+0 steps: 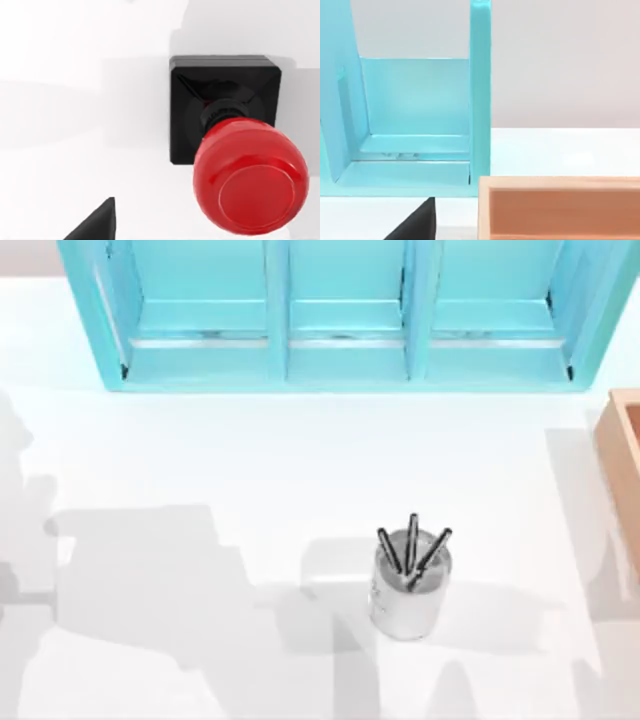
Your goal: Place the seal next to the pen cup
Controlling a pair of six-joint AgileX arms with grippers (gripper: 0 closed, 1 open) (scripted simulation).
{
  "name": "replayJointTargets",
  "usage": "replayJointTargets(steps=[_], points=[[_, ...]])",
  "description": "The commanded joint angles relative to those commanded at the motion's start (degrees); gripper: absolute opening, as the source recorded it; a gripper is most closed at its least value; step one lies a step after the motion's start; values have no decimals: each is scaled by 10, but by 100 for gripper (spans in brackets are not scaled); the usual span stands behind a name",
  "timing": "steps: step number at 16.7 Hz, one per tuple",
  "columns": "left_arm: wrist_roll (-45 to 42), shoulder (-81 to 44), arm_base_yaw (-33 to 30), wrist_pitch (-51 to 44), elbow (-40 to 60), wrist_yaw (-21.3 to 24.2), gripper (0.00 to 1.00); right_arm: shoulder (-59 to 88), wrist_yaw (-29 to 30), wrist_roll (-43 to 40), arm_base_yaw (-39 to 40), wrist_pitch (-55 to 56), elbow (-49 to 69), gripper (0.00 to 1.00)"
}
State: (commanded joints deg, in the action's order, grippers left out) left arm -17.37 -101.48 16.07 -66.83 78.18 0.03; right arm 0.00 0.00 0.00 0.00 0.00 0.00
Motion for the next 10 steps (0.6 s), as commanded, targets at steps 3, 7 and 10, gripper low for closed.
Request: replayJointTargets(steps=[3,7,10], points=[[-2,-20,1,89,-62,0,100,0,0,0,0,0,0,100],[-3,-38,3,154,-115,0,100,0,0,0,0,0,0,100],[-3,-38,3,155,-116,0,100,0,0,0,0,0,0,100]])
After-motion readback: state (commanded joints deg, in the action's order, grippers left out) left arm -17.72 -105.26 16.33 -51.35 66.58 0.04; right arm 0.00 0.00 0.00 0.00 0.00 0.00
